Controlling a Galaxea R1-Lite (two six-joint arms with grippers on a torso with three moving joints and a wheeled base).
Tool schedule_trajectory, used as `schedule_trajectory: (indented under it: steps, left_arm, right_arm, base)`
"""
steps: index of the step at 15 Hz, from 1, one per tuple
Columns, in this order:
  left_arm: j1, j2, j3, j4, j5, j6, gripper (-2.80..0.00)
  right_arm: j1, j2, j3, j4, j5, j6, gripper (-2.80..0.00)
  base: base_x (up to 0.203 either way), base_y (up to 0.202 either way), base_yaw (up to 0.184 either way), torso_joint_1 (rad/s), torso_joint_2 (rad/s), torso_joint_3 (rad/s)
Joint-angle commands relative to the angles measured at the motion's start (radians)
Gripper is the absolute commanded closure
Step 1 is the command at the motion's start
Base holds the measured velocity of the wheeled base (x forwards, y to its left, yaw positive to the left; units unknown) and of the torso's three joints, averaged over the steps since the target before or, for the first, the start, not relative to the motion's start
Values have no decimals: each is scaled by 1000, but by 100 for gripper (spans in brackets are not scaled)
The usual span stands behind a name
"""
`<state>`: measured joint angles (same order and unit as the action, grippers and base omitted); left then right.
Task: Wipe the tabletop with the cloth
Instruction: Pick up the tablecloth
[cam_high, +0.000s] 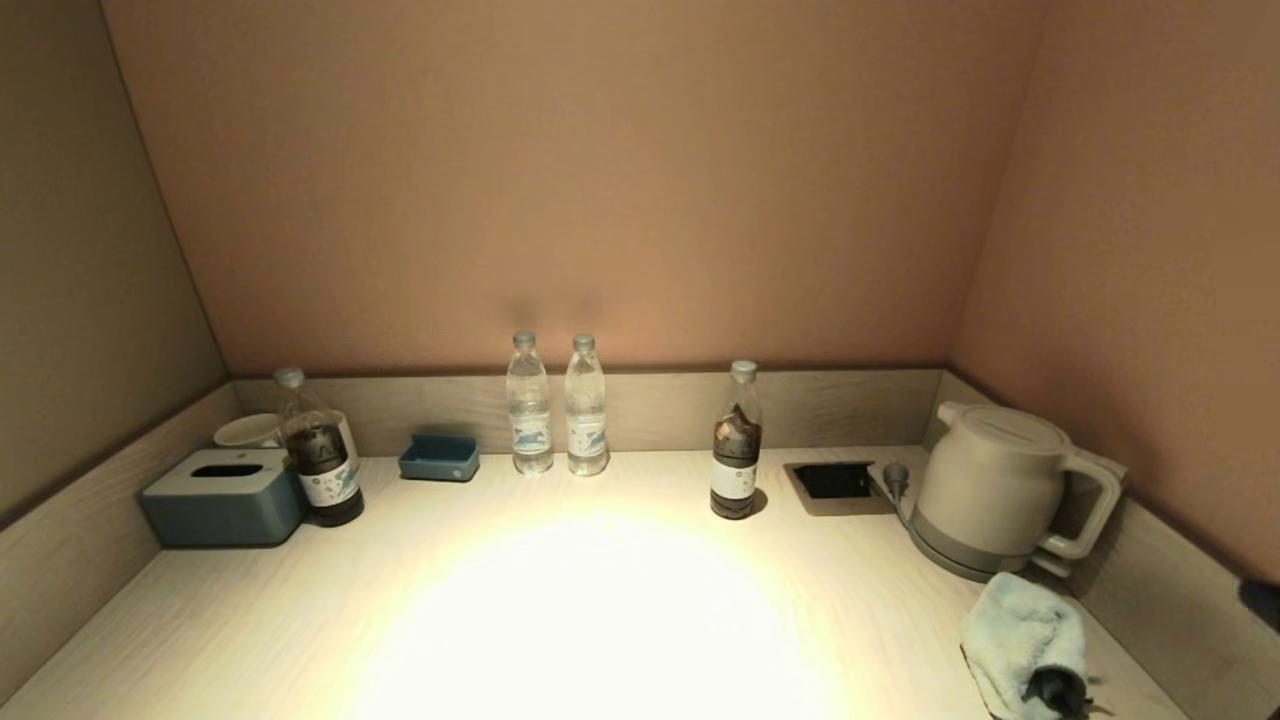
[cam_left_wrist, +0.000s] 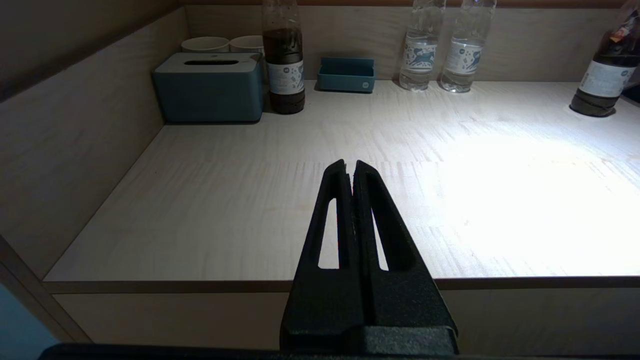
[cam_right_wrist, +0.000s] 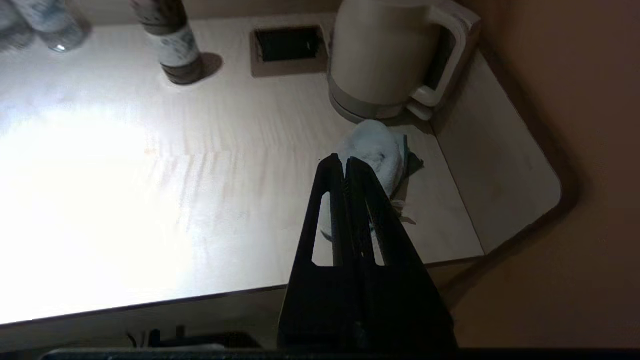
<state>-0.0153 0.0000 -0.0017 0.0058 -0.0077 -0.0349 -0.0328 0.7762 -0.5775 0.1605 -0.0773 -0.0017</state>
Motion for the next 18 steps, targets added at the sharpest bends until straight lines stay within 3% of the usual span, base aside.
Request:
schedule_trajectory:
  steps: [1,6,10,14,15,18]
  left_arm:
    - [0,0,0,0,0,0,0]
    - [0,0,0,0,0,0,0]
    - [0,0,0,0,0,-2,0]
    - [0,0,1,0,0,0,0]
    - [0,0,0,0,0,-2,0]
    - [0,0,0,0,0,0,0]
  right_arm:
    - [-8,284,-41,-53,-64,-1,0]
    - [-138,725,-110,-139,-105,5,0]
    - [-322,839,-127,-157,86,-14,0]
    - [-394,855,-120,-149,250,-74,0]
    - [-398,862,-113,-147,282,-85,-280]
    - [-396,861,-100,-149,330,-94,-280]
  base:
    - [0,0,0,0,0,0]
    - [0,0,0,0,0,0]
    - [0,0,0,0,0,0]
    - [0,0,0,0,0,0]
    - [0,0,0,0,0,0]
    - [0,0,0,0,0,0]
